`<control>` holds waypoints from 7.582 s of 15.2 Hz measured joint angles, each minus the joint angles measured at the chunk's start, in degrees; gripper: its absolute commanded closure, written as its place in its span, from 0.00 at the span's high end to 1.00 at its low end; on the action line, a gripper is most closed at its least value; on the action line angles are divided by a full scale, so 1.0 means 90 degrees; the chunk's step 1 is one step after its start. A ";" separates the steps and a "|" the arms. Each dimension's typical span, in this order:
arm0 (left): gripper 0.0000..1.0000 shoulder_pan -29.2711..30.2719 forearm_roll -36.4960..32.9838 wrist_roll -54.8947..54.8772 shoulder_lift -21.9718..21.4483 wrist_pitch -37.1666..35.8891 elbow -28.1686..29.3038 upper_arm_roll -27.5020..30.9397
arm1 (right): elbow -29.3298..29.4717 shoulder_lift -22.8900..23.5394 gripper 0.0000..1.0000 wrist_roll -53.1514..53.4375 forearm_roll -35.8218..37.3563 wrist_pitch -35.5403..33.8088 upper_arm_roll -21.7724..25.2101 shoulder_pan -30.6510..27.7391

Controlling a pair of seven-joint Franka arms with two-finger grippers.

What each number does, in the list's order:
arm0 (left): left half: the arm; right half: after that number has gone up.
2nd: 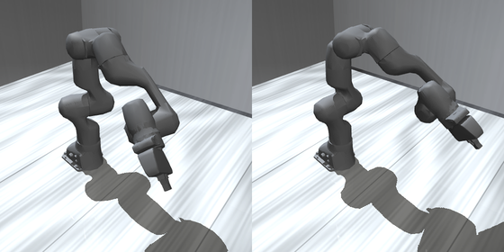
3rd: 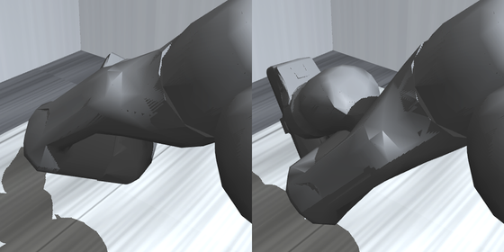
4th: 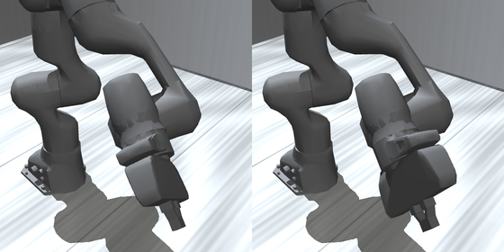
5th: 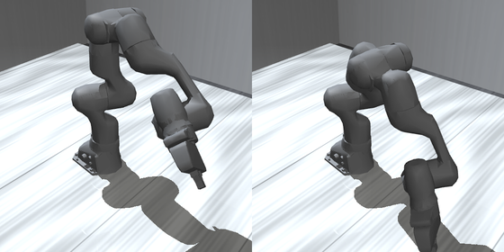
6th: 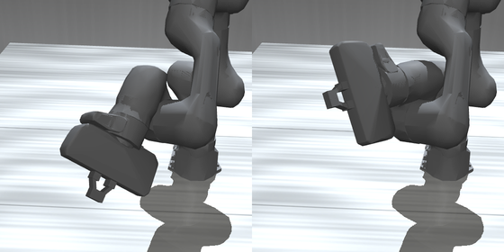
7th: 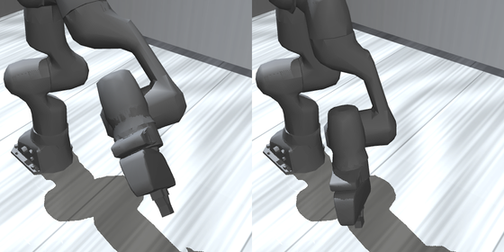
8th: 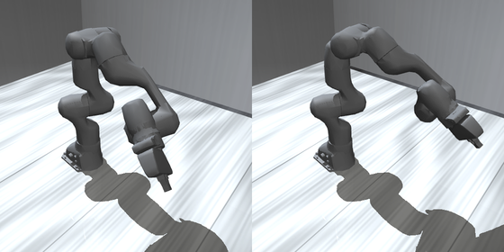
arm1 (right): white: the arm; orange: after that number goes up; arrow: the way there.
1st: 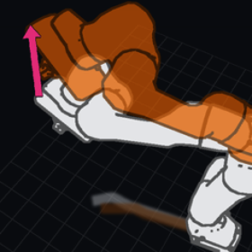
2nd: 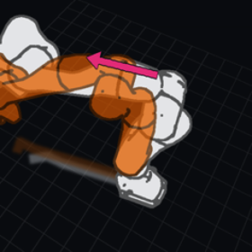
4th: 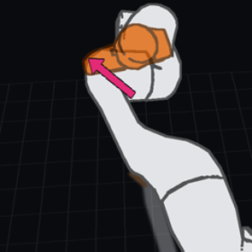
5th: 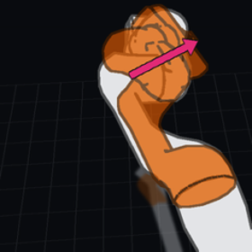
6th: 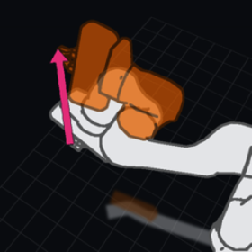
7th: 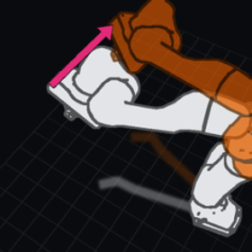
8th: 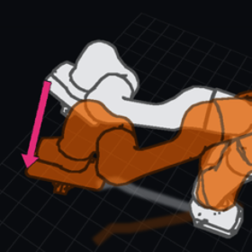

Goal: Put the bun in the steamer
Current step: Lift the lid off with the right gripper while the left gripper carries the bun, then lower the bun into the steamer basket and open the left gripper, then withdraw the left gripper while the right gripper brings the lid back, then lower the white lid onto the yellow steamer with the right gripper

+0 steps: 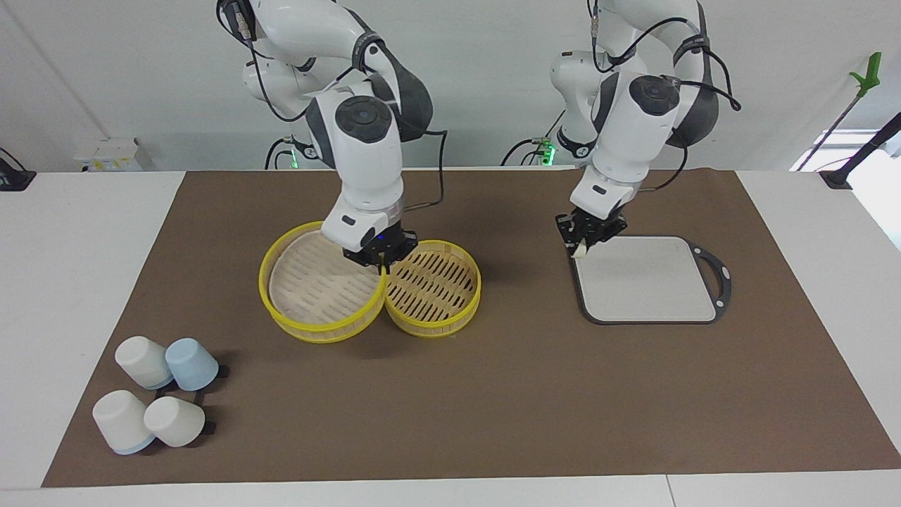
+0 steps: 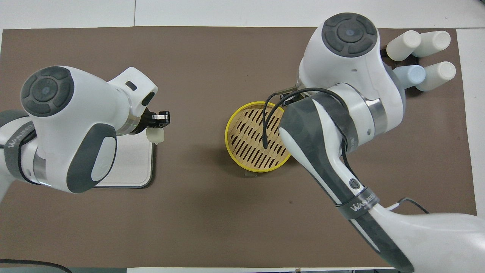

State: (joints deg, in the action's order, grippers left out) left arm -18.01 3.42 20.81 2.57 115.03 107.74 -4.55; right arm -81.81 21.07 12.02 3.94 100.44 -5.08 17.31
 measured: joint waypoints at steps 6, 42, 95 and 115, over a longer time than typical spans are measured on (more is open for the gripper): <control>0.23 -0.1271 0.0096 0.1288 0.0577 0.0468 -0.0359 -0.0013 | -0.0092 -0.0042 0.00 -0.0649 -0.0002 -0.0150 -0.0002 -0.0686; 1.00 -0.1400 -0.0474 0.1883 0.1505 -0.0109 -0.1843 0.0159 | -0.0593 -0.0314 0.00 -0.1173 -0.0017 0.0002 -0.0082 -0.1357; 1.00 0.1882 -0.0271 -0.2180 -0.0561 -0.2284 -0.1162 0.0221 | 0.0077 0.1047 0.00 0.3232 0.0135 0.1671 -0.0121 0.1912; 1.00 0.1881 -0.0260 -0.2182 -0.0561 -0.2284 -0.1162 0.0203 | -0.0157 0.1035 0.35 0.3066 0.0149 0.1732 -0.0105 0.1966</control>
State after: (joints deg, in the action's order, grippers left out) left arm -1.08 1.08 1.17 -2.48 94.48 97.28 -2.72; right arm -83.22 30.39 39.61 5.29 116.03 -6.02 35.00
